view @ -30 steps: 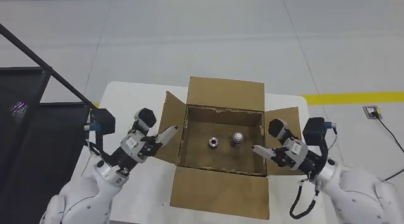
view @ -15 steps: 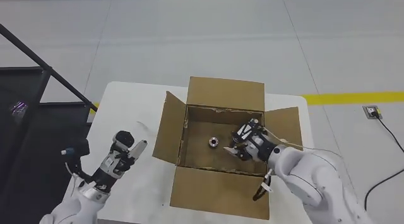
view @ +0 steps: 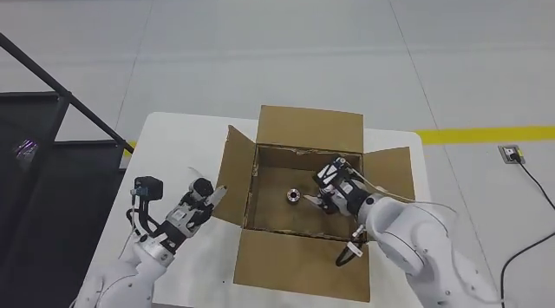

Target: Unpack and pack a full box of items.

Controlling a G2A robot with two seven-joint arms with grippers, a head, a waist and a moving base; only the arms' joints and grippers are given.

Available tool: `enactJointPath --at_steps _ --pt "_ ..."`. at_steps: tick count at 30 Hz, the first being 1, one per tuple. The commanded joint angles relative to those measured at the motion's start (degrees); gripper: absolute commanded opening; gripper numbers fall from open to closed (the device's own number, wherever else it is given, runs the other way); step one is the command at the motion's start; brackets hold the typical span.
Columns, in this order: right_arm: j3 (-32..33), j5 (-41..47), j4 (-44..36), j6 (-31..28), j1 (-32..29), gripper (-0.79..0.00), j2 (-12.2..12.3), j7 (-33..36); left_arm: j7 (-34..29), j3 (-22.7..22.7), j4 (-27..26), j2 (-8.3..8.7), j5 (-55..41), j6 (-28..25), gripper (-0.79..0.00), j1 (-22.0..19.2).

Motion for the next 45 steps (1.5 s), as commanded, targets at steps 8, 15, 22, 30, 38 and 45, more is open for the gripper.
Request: enactJointPath --at_steps 8,15,22,30,38,45 --pt "0.1 -0.75 0.07 -1.29 -0.51 0.0 -0.01 -0.46 -0.21 1.55 0.49 0.33 0.96 4.4 -0.582 -1.37" --pt "-1.25 -2.09 1.2 -2.88 0.93 0.0 -0.22 1.35 0.47 0.01 -0.09 0.77 -0.28 4.46 -0.646 -0.16" --pt "-3.26 -3.25 2.5 -2.4 2.92 0.0 -0.76 3.03 -0.17 -2.95 0.38 1.43 -3.54 2.56 -0.65 0.9" --pt "-3.88 -3.19 3.15 -2.21 3.76 0.0 -1.12 3.16 -1.6 -2.93 1.25 1.95 -6.8 0.03 -0.449 0.6" --pt "-3.49 -3.12 3.5 -2.34 3.34 0.0 -1.24 2.78 -2.14 -1.53 1.2 2.42 -6.78 -0.37 -0.517 -0.82" --pt "-2.92 -3.04 3.2 -2.52 2.71 0.0 -1.24 2.66 -0.26 -1.72 -1.82 2.71 -6.19 0.18 -0.529 0.77"
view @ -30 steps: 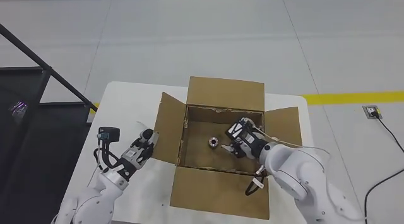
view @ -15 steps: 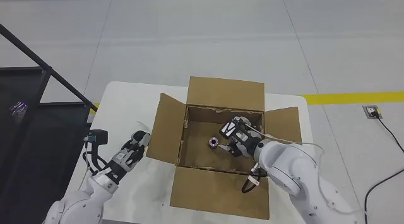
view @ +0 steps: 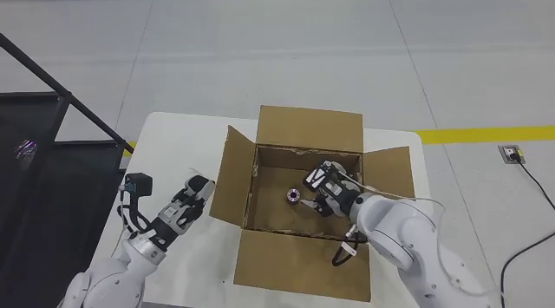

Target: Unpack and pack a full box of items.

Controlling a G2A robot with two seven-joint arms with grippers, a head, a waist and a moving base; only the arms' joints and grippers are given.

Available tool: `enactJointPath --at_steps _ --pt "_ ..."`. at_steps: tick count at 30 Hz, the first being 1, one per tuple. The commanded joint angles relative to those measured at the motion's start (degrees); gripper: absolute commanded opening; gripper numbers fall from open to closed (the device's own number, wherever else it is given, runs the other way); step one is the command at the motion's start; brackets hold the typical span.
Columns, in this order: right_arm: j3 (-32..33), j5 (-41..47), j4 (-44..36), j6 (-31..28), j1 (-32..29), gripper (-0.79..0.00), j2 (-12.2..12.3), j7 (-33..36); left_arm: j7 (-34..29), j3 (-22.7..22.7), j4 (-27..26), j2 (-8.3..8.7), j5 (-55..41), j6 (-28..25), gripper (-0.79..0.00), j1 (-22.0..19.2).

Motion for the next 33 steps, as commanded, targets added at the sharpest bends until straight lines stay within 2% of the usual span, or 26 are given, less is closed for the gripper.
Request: enactJointPath --at_steps 1,12,21,24,25,26,33 --pt "0.17 0.0 -0.06 -0.05 -0.12 0.0 -0.01 -0.05 0.17 0.27 -1.11 0.1 0.65 0.22 -0.536 0.65" --pt "0.18 -0.01 0.21 -0.87 -0.09 0.0 -0.18 -0.5 -0.13 2.38 -1.82 0.49 1.42 1.91 -0.539 0.45" --pt "0.73 -0.06 0.14 -1.39 -1.0 0.0 -0.16 -1.18 -1.97 3.73 0.0 0.87 1.91 4.63 -0.56 -1.2" --pt "0.99 -0.06 0.17 -1.62 -1.25 0.0 -0.14 -1.26 -2.07 3.88 0.3 0.99 1.78 4.91 -0.656 -1.51" --pt "1.03 -0.01 0.14 -1.71 -1.36 0.0 -0.14 -1.33 -2.06 3.89 0.4 1.03 1.68 4.97 -0.751 -1.55" --pt "1.06 -0.02 0.1 -1.76 -1.47 0.0 -0.14 -1.39 -1.96 3.88 0.45 1.07 1.59 5.03 -0.785 -1.54" --pt "0.92 -0.24 0.11 -2.03 -1.57 0.0 -0.22 -1.27 -1.32 2.59 0.14 1.44 0.63 4.86 -0.785 -0.47"
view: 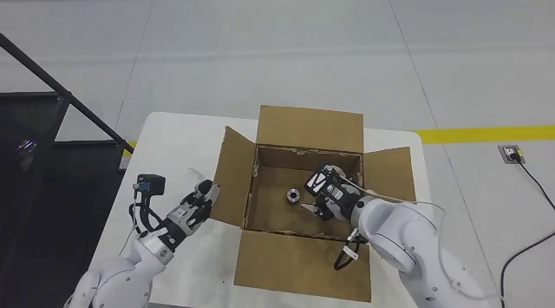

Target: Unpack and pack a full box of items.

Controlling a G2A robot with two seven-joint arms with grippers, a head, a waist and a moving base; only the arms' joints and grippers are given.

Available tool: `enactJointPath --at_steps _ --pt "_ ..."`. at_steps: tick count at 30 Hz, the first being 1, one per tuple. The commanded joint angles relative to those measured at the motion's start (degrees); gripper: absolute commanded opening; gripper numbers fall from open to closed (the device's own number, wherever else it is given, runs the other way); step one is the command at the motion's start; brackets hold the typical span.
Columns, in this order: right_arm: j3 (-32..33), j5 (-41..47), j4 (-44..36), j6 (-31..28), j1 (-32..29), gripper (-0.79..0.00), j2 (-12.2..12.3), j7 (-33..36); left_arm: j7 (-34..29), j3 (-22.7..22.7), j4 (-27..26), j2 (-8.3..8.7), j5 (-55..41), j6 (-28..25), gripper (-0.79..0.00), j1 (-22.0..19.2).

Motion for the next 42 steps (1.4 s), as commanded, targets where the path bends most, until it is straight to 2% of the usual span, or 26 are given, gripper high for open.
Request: enactJointPath --at_steps 1,13,15,23,25,26,27,28,29,35,42 --pt "-0.13 0.02 -0.04 -0.08 0.06 0.0 -0.05 0.07 0.18 -0.61 -0.13 0.13 -0.29 -0.14 -0.785 0.46" --pt "-1.57 -0.28 -0.52 -0.11 0.72 0.0 -0.45 0.79 0.62 -3.81 -0.2 0.87 -2.21 -1.74 -0.785 2.71" --pt "-1.1 1.23 -0.77 1.44 0.52 0.0 -0.59 -0.08 0.71 -4.11 0.09 0.98 -2.45 -2.01 -0.785 2.77" --pt "-0.75 2.16 -1.0 2.38 0.13 0.0 -0.65 -0.88 1.43 -3.51 1.65 1.3 -3.12 -3.94 -0.785 2.47" --pt "-1.42 -0.63 -0.37 2.18 -0.05 0.0 -0.61 -0.43 1.66 -3.22 2.08 1.36 -3.25 -4.35 -0.785 2.15" --pt "-2.02 -1.7 -0.08 2.67 0.11 0.0 -0.69 0.23 1.73 -3.08 2.22 1.4 -3.3 -4.49 -0.659 2.01" --pt "-2.72 -2.46 0.36 3.13 0.44 0.0 -0.82 1.03 1.78 -2.94 2.32 1.43 -3.4 -4.66 -0.465 1.87" --pt "-3.65 -3.11 1.19 3.37 1.12 0.0 -1.01 2.37 1.86 -2.79 2.28 1.48 -3.37 -4.82 -0.2 1.73" --pt "-4.16 -3.7 1.8 3.89 1.78 0.0 -1.17 3.28 2.01 -2.74 2.2 1.51 -3.36 -4.83 0.0 1.7" --pt "-7.92 -4.77 7.25 5.04 6.51 0.0 -2.41 9.45 4.44 -3.27 0.99 1.68 -3.59 -5.99 0.0 2.98" --pt "-11.66 -3.75 14.02 5.82 11.26 0.0 -4.1 12.52 9.95 -3.63 0.4 1.7 -3.06 -8.59 0.0 4.96"
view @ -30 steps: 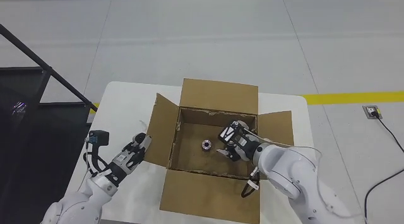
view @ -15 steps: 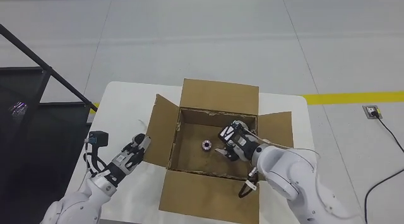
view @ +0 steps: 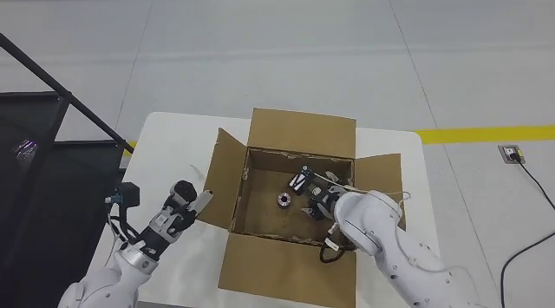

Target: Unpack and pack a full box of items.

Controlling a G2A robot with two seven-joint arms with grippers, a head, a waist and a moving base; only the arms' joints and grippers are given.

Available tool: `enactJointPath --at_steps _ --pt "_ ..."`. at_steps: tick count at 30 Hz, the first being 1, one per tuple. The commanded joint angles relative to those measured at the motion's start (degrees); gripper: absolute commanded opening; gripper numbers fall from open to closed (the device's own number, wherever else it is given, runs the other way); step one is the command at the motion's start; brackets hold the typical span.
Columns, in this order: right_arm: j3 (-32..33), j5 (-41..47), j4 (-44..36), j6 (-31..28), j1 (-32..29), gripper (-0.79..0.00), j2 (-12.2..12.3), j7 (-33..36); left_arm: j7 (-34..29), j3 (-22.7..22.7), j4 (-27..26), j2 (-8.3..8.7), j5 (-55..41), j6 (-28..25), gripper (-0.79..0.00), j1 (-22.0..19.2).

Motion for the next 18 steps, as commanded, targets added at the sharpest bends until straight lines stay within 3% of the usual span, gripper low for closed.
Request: enactJointPath --at_steps 1,3,5,6,7,9,11,13,18 --pt "-0.42 0.69 1.77 0.11 1.14 0.0 -0.37 0.26 1.67 -0.04 -0.08 0.0 0.37 -0.72 0.0 0.48" --pt "-0.78 1.42 3.55 0.13 2.03 0.0 -0.74 0.2 3.23 -0.14 -0.09 0.0 0.76 -1.32 0.0 0.9" --pt "-0.92 2.36 5.41 0.18 2.78 -0.08 -1.06 -0.13 4.53 -0.19 -0.16 0.01 1.09 -2.13 0.0 1.21" --pt "-0.96 2.72 6.45 0.13 3.19 -0.268 -1.21 -0.14 4.89 -0.19 -0.12 0.02 1.24 -2.33 0.0 1.34" --pt "-0.98 3.05 7.41 0.15 3.64 -0.403 -1.35 -0.19 5.25 -0.17 -0.12 0.03 1.36 -2.53 0.0 1.41" --pt "-1.17 4.24 9.19 -0.23 4.38 -0.443 -1.69 -0.16 5.83 -0.13 -0.05 0.07 1.51 -2.84 0.0 1.5" --pt "-1.29 4.79 10.11 -0.66 4.83 -0.566 -1.9 -0.22 6.08 -0.05 0.04 0.1 1.62 -2.94 0.0 1.54" --pt "-1.2 5.79 10.39 -1.36 4.94 -0.77 -2.04 -0.22 6.31 0.02 0.14 0.14 1.66 -3.12 0.0 1.51" --pt "-0.38 6.42 9.44 -1.79 4.74 -0.785 -2.02 0.6 6.03 0.25 0.82 0.26 1.38 -3.29 0.0 0.91"
